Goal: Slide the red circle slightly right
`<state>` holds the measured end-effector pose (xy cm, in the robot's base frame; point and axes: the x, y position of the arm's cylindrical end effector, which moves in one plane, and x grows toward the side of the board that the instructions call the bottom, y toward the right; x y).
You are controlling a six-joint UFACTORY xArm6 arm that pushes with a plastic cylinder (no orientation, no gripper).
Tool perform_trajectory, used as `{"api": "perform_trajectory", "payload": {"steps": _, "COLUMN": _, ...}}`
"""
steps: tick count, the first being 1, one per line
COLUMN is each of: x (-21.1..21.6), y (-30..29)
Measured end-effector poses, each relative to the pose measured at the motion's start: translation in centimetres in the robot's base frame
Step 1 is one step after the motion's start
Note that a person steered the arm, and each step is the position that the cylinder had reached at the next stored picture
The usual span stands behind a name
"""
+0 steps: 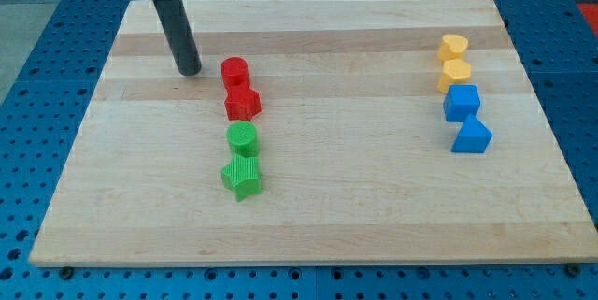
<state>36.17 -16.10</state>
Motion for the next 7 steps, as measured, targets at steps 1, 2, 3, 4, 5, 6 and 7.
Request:
{"api": "perform_trajectory", "payload": {"steps": 1, "x": 0.2, "y": 1.5}}
{"api": "perform_trajectory", "payload": {"steps": 2, "x": 0.2, "y": 1.6}}
{"api": "perform_trajectory", "payload": {"steps": 3, "x": 0.2, "y": 1.6}}
{"api": "perform_trajectory", "payload": {"steps": 4, "x": 1.7, "y": 1.5}}
{"api": "perform_trajectory", "payload": {"steps": 5, "x": 1.7, "y": 2.6}}
{"api": "perform_trajectory", "payload": {"steps": 6, "x": -0.3, "y": 5.5}}
{"api": "perform_trajectory", "payload": {"steps": 7, "x": -2.3, "y": 8.6}}
